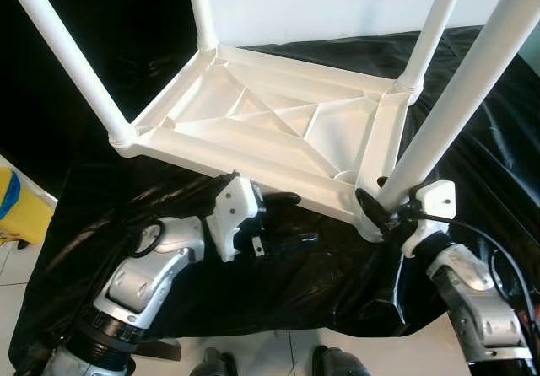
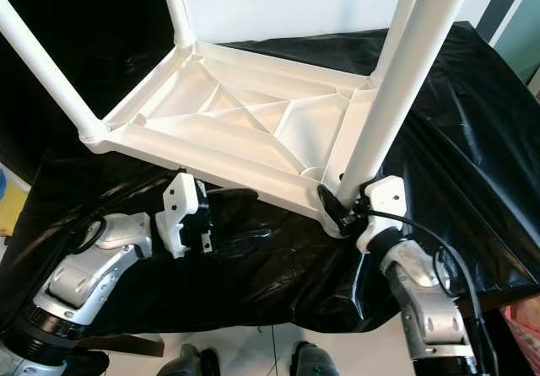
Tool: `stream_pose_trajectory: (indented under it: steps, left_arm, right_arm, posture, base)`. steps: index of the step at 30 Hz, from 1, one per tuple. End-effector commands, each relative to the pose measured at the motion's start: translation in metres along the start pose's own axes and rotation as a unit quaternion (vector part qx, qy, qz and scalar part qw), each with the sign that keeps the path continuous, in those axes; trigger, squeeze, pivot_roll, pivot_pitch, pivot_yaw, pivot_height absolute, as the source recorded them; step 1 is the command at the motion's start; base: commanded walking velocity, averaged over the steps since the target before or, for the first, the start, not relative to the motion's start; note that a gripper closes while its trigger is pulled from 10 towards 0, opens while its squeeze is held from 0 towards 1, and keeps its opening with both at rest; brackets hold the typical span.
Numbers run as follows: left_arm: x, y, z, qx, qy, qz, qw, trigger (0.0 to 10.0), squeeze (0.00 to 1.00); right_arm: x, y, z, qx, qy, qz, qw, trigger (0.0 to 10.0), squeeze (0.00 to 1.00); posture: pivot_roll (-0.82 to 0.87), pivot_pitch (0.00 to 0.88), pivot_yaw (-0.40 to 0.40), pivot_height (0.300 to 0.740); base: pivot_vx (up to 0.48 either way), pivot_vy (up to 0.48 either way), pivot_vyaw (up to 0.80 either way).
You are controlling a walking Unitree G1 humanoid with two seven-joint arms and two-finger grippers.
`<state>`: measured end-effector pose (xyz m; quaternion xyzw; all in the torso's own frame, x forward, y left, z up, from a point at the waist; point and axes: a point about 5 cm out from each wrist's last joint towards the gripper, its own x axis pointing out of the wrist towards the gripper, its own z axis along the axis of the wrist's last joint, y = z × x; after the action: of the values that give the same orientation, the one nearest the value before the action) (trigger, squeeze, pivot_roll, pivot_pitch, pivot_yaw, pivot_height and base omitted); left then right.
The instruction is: Building children table
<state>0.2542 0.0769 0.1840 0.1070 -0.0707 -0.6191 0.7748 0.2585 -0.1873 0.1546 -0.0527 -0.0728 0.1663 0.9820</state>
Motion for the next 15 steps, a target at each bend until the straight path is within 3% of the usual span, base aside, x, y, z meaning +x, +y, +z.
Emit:
stream_pose_trajectory:
  steps: [1,7,11,14,15]
  left_arm:
    - [-0.003,0.010,0.000,-0.005,0.003,0.109,0.994,10.0,0.00]
    - [0.003,0.009,0.000,-0.015,-0.006,0.123,0.992,10.0,0.00]
    - [0.007,0.012,0.002,-0.020,-0.011,0.136,0.990,10.0,0.00]
    - [0.008,0.014,0.002,-0.015,-0.010,0.137,0.990,10.0,0.00]
    - [0.008,0.014,0.002,-0.014,-0.009,0.137,0.990,10.0,0.00]
  right_arm:
    - [-0.003,0.000,-0.007,0.010,0.022,-0.034,0.999,0.0,0.00]
    - [-0.005,0.016,-0.008,0.038,0.018,-0.115,0.992,0.0,0.00]
    - [-0.007,0.028,-0.010,0.042,0.023,-0.201,0.979,0.0,0.00]
    - [-0.007,0.036,-0.011,0.053,0.026,-0.226,0.972,0.0,0.00]
    - [-0.007,0.038,-0.010,0.052,0.023,-0.236,0.970,10.0,0.00]
  posture:
    - [-0.12,0.150,0.048,0.740]
    - [-0.13,0.144,0.047,0.740]
    - [-0.13,0.138,0.048,0.740]
    - [-0.13,0.136,0.049,0.740]
    - [-0.13,0.133,0.051,0.740]
  base:
    - [0.000,0.000,0.00]
    - [0.000,0.000,0.00]
    - [0.000,0.000,0.00]
    - [0.000,0.000,0.00]
    - [0.000,0.000,0.00]
